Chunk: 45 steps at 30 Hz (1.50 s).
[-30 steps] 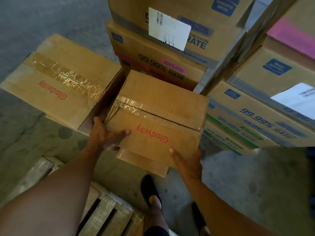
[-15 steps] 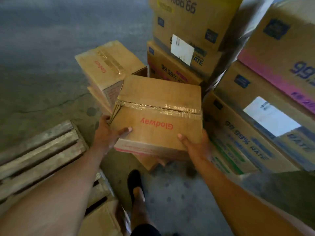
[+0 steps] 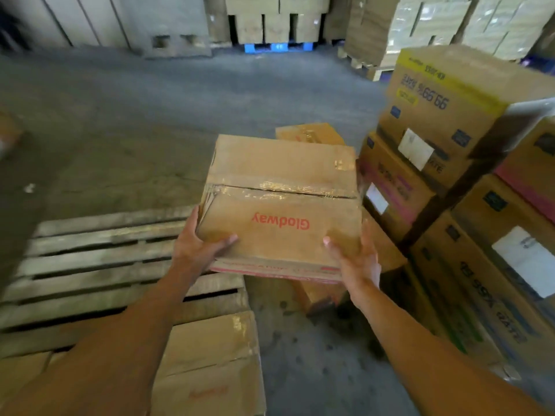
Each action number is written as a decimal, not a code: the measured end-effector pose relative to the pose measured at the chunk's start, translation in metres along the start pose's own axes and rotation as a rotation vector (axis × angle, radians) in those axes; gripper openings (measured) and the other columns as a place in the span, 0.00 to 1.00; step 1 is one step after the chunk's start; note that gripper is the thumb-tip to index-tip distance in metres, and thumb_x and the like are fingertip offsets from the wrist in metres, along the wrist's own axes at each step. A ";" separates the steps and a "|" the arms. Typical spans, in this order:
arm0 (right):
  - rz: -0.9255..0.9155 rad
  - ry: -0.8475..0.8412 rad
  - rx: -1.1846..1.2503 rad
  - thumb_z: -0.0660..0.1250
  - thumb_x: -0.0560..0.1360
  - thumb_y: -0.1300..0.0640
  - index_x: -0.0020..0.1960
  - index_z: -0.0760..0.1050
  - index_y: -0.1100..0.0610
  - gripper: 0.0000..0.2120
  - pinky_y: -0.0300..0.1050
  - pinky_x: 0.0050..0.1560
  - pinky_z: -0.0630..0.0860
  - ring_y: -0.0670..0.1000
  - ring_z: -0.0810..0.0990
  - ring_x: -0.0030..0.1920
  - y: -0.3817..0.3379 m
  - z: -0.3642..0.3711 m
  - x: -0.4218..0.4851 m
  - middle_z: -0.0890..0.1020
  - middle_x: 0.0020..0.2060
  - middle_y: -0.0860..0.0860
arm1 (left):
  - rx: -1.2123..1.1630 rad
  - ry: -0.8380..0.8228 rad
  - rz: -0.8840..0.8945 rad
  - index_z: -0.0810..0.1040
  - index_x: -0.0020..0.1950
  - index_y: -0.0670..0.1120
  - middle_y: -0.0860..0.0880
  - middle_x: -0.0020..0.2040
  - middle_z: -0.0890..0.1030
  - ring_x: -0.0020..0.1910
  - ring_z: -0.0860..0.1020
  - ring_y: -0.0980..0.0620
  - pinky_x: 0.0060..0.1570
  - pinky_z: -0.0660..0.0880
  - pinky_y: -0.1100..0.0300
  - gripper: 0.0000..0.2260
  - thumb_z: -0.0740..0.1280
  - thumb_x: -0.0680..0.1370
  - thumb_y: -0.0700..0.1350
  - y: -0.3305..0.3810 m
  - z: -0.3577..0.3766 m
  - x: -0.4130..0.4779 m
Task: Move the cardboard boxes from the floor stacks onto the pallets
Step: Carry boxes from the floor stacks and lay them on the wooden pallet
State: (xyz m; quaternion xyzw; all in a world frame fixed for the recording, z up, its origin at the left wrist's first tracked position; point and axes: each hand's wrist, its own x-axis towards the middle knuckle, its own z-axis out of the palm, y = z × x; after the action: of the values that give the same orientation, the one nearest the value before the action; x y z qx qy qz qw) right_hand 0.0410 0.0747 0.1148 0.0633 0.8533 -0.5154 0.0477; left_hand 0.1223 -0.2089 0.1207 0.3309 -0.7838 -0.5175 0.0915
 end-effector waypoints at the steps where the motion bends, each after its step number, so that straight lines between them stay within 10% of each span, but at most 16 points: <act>1: -0.019 -0.039 0.005 0.71 0.70 0.32 0.79 0.53 0.37 0.44 0.66 0.69 0.70 0.58 0.73 0.70 -0.009 0.015 -0.013 0.75 0.71 0.47 | -0.001 0.037 0.003 0.56 0.81 0.53 0.49 0.73 0.71 0.70 0.71 0.46 0.71 0.69 0.48 0.55 0.82 0.61 0.60 -0.009 -0.023 -0.007; 4: -0.094 -0.162 0.047 0.70 0.65 0.25 0.77 0.53 0.31 0.46 0.69 0.64 0.74 0.56 0.75 0.69 -0.030 0.069 -0.049 0.76 0.69 0.42 | -0.049 0.109 0.000 0.57 0.81 0.51 0.52 0.66 0.73 0.65 0.72 0.49 0.64 0.73 0.52 0.48 0.80 0.68 0.52 -0.044 -0.097 -0.027; 9: -0.120 -0.302 0.204 0.75 0.54 0.23 0.68 0.56 0.20 0.47 0.63 0.69 0.71 0.50 0.74 0.70 -0.063 0.194 -0.142 0.76 0.65 0.34 | -0.100 0.204 -0.035 0.60 0.77 0.62 0.52 0.66 0.77 0.64 0.77 0.44 0.58 0.79 0.42 0.54 0.81 0.56 0.68 -0.152 -0.254 -0.049; 17: -0.120 -0.297 0.093 0.74 0.68 0.34 0.79 0.52 0.34 0.47 0.64 0.72 0.67 0.55 0.70 0.72 -0.125 0.325 -0.301 0.73 0.72 0.45 | -0.059 0.254 -0.071 0.58 0.80 0.57 0.53 0.67 0.76 0.63 0.77 0.47 0.61 0.77 0.45 0.60 0.79 0.52 0.71 -0.227 -0.434 -0.089; 25: -0.126 -0.330 0.135 0.77 0.70 0.43 0.80 0.55 0.39 0.45 0.54 0.70 0.68 0.51 0.71 0.71 -0.162 0.411 -0.347 0.73 0.72 0.44 | -0.139 0.328 -0.147 0.53 0.82 0.56 0.55 0.65 0.71 0.65 0.73 0.48 0.62 0.75 0.47 0.52 0.80 0.65 0.55 -0.277 -0.511 -0.072; 34: -0.022 -0.419 0.156 0.77 0.60 0.34 0.74 0.68 0.46 0.47 0.60 0.63 0.78 0.53 0.79 0.61 -0.192 0.536 -0.353 0.81 0.60 0.46 | -0.201 0.347 -0.213 0.55 0.80 0.58 0.65 0.52 0.71 0.59 0.75 0.51 0.61 0.77 0.43 0.52 0.82 0.63 0.50 -0.332 -0.593 -0.007; 38: 0.022 -0.437 0.161 0.75 0.49 0.24 0.76 0.64 0.42 0.59 0.62 0.64 0.77 0.52 0.78 0.64 -0.201 0.592 -0.349 0.80 0.62 0.44 | -0.260 0.277 -0.228 0.54 0.81 0.57 0.58 0.63 0.72 0.63 0.71 0.53 0.65 0.73 0.44 0.53 0.82 0.63 0.46 -0.365 -0.632 0.028; 45: 0.118 -0.409 0.264 0.79 0.62 0.45 0.70 0.66 0.35 0.40 0.61 0.64 0.76 0.47 0.80 0.59 -0.194 0.716 -0.355 0.81 0.54 0.38 | -0.240 0.163 -0.185 0.52 0.81 0.57 0.58 0.65 0.68 0.63 0.68 0.55 0.64 0.72 0.48 0.51 0.80 0.67 0.43 -0.448 -0.693 0.125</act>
State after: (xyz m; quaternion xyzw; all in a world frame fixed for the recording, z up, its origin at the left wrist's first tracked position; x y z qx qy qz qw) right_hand 0.3729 -0.6695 0.0046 0.0128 0.7458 -0.6210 0.2408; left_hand 0.5532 -0.9154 0.0158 0.4293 -0.6725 -0.5852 0.1454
